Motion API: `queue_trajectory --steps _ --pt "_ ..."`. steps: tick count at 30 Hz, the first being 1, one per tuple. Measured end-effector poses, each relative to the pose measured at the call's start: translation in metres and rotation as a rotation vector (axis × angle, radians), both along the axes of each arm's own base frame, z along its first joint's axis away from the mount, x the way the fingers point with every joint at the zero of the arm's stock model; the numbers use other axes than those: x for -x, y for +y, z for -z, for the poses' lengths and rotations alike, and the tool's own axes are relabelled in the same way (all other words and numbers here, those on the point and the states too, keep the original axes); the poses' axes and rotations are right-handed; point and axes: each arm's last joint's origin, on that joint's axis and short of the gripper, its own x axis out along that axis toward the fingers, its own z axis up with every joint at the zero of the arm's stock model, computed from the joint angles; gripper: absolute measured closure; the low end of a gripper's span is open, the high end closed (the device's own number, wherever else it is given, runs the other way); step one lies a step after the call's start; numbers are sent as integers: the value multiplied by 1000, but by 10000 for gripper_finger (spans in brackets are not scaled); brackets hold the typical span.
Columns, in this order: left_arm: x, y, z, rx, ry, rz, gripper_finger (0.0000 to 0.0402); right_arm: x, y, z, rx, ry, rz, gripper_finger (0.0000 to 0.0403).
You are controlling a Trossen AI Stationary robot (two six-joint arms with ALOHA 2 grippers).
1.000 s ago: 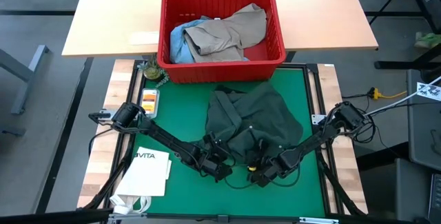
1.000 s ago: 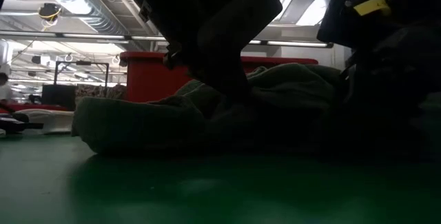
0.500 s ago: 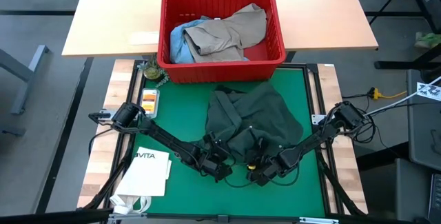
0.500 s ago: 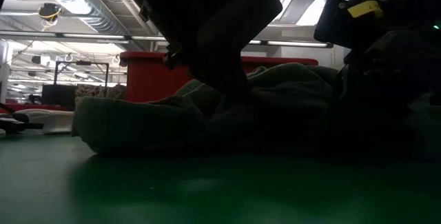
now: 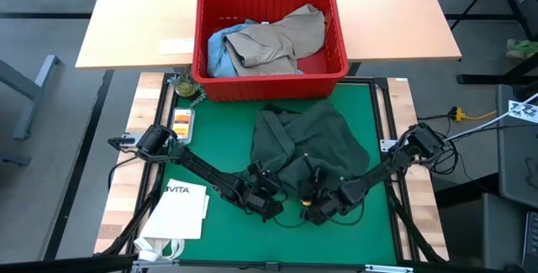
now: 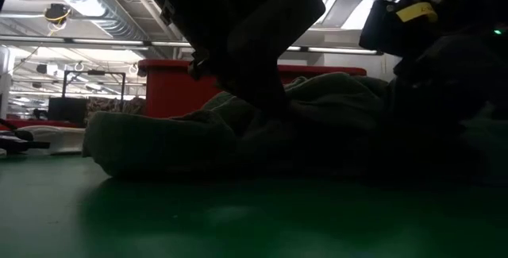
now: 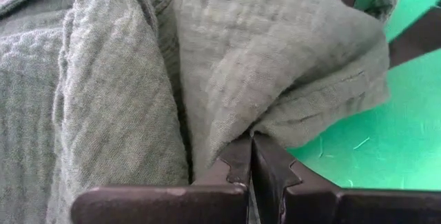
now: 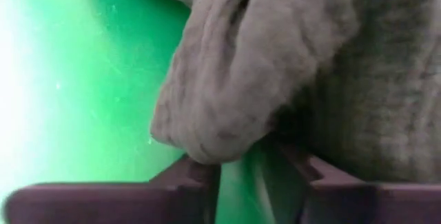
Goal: Fold Laundry from Bin
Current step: Fold the green shirt
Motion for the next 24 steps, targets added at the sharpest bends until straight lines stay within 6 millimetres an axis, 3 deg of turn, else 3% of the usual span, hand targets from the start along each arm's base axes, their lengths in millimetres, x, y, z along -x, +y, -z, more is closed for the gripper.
queue_trajectory --steps 6,13,19,24 --pt "0 0 0 -2 2 1 402 -1 -1 0 14 22 -41 394" --pt "1 -1 0 -6 11 5 402 7 0 -11 -86 120 -151 394" --pt "4 -6 1 -7 16 19 402 26 -5 -43 -214 226 -268 394" --pt "4 -15 -2 9 -12 45 401 45 -13 -82 -347 296 -346 399"
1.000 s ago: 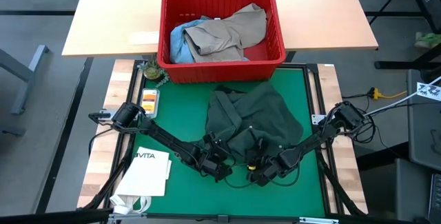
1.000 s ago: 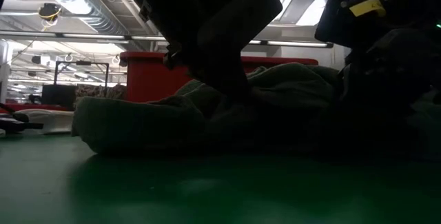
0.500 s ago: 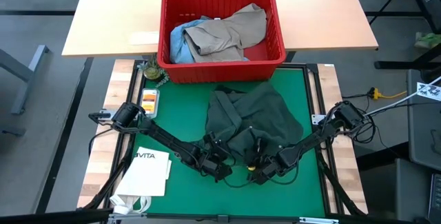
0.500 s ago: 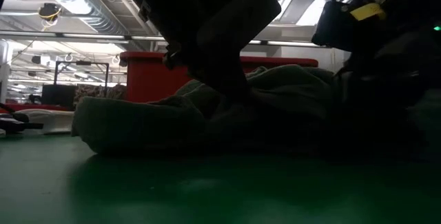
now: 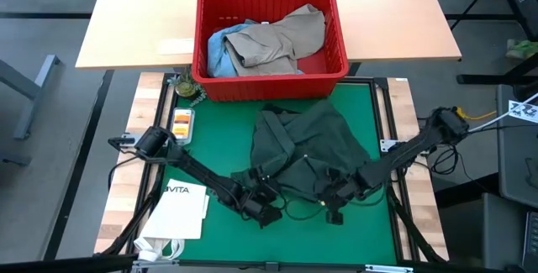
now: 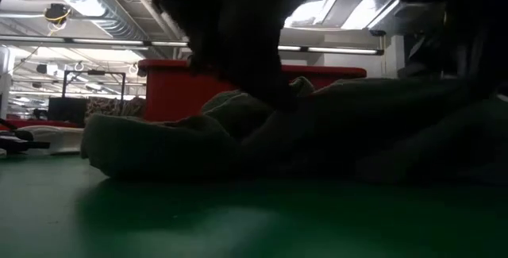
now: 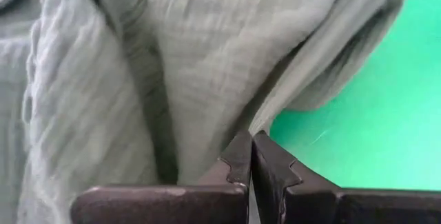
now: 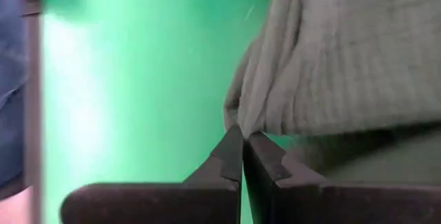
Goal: Fold Laundry from Bin
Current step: Fold the green shirt
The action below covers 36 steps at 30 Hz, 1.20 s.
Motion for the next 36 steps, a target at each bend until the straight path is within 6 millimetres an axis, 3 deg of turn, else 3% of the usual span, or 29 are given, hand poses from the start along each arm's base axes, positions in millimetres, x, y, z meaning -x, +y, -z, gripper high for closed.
queue_trajectory --steps 8,14,24,29,36 --pt "-6 -18 -10 -11 -77 173 401 18 -6 -65 -112 53 -92 400" --pt "-9 -33 -16 45 -118 375 401 13 2 -93 -240 -2 -168 398" --pt "-4 -49 -17 84 -118 531 393 5 15 -90 -340 -2 -234 398" --pt "0 -54 -11 45 -74 596 337 12 34 -83 -415 96 -304 398" --pt "-3 -52 -15 25 -93 606 266 17 58 -65 -368 163 -352 398"
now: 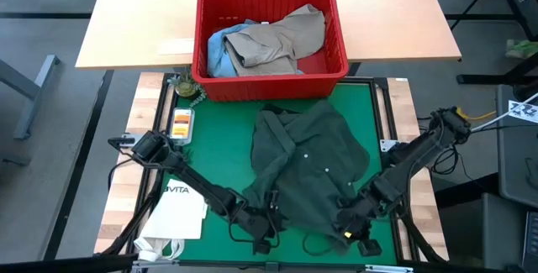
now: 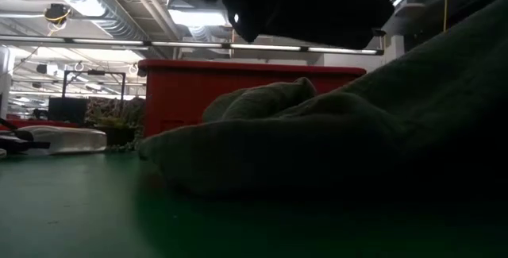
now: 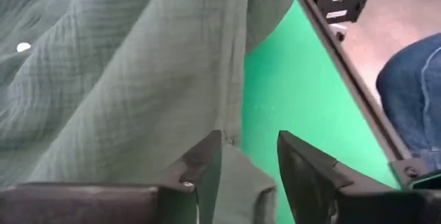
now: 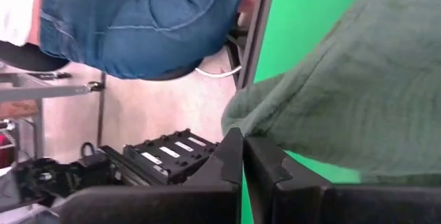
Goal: Fold Laundry from Bin
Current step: Fold the green shirt
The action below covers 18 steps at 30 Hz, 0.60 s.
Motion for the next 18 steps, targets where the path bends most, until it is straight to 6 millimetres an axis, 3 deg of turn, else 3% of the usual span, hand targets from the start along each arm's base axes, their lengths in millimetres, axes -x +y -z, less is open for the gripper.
queue_trajectory --steps 7,18 --pt "1 2 1 -17 16 -23 261 0 10 13 32 31 -24 397" --pt "18 15 26 -23 285 -195 302 -2 9 14 66 0 6 397"
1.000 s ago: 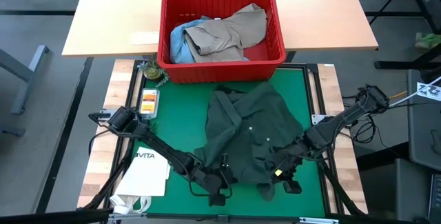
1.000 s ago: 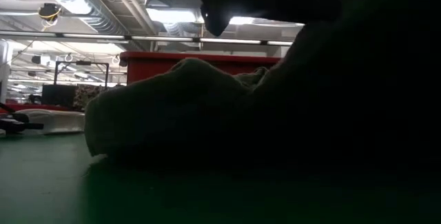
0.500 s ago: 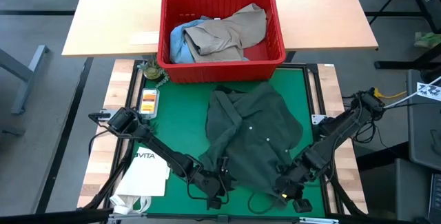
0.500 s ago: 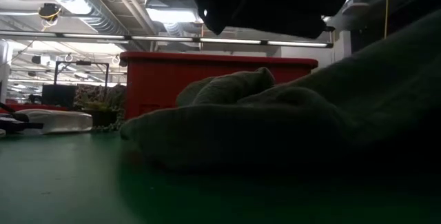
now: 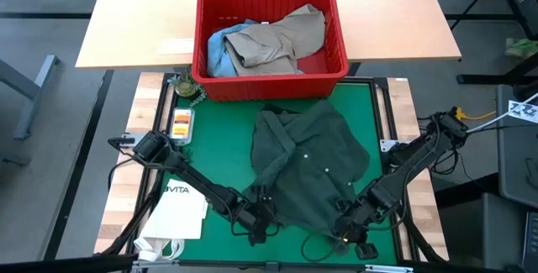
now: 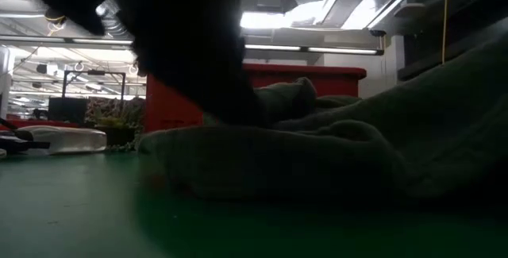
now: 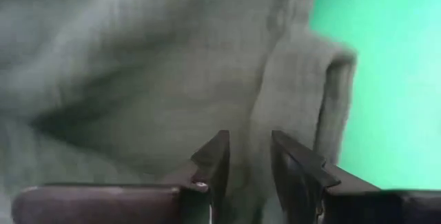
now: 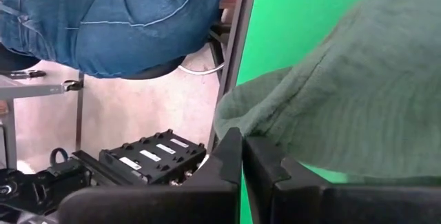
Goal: Fold Laundry from Bin
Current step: Fold the green shirt
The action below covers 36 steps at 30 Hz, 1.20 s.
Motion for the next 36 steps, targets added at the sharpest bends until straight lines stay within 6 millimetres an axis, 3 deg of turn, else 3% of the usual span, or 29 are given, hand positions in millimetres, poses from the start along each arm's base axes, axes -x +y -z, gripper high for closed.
queue_trajectory --steps 11,19,23,30,36 --pt "6 -2 18 34 147 29 327 0 0 0 -1 -8 -4 390" --pt "18 -7 20 41 230 19 328 -1 -2 1 53 -45 29 300" --pt "26 -16 21 69 265 17 334 1 -6 4 138 -51 30 274" --pt "41 -33 23 90 290 0 344 7 -21 18 441 -34 50 270" --pt "52 -46 24 137 304 -31 348 1 -15 46 503 -16 -67 269"
